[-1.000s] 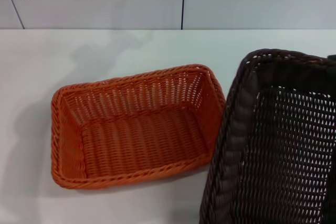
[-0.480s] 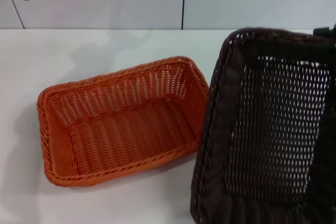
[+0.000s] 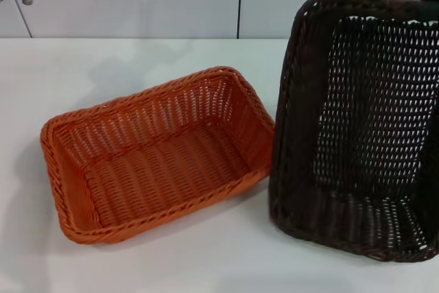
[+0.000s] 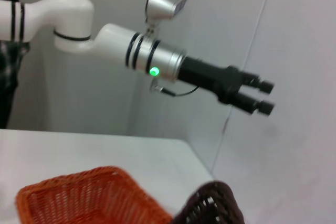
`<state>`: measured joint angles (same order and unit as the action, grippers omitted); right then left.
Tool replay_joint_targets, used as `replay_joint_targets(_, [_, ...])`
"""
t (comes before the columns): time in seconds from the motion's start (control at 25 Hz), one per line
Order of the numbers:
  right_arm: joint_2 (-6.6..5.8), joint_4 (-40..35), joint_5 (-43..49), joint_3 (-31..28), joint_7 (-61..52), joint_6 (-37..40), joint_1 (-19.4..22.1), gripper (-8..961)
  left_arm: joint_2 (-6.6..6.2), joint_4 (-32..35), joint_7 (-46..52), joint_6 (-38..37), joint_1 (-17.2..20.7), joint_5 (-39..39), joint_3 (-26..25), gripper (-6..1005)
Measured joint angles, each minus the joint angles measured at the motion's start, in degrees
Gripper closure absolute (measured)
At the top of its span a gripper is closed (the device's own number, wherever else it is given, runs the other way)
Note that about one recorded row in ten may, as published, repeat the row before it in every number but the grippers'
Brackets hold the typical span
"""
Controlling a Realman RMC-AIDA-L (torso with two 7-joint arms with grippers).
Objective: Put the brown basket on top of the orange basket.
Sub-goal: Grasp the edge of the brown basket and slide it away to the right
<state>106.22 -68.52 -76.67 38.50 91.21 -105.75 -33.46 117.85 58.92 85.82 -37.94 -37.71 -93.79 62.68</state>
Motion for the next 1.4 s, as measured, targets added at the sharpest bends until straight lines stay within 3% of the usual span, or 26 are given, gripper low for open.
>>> replay_joint_targets(0.4, [1.06,-2.1,0.4,-0.9,-0.3,3.8,-3.4,838,0.05,-0.3,-0.4,2.0,-0.1,0.0,-0.2,150])
replay_joint_targets(0.48, [1.52,-2.5,1.2,-0.7,-0.3,4.5,-3.9,885,0.07,-0.4,-0.4,2.0,-0.2,0.0,-0.2,150])
replay_joint_targets(0.6, [2.7,-3.8,2.6,-0.8,-0.3,6.4,-3.9,955,0.09,-0.4,-0.4,2.0,0.0,0.0,-0.4,150])
replay_joint_targets(0.84, [6.08,-6.8,7.4,-0.6,-0.4,12.9,-3.1,906,0.15,-0.5,-0.4,1.9,0.4,0.2,-0.7,150])
replay_joint_targets(1.12, [9.22,-4.3,20.9,2.1,-2.0,20.6,-5.9,850,0.18,-1.5,-0.4,1.7,0.7,2.1,-0.3,150])
replay_joint_targets(1.24, [9.54,1.4,32.3,7.8,-3.3,24.9,-8.3,825,0.18,-2.0,-0.4,1.7,0.7,2.2,-0.3,150])
replay_joint_targets(1.4, [9.79,5.2,39.3,11.1,-4.3,26.6,-9.8,756,0.18,-3.4,-0.2,2.0,0.5,2.4,-0.4,150])
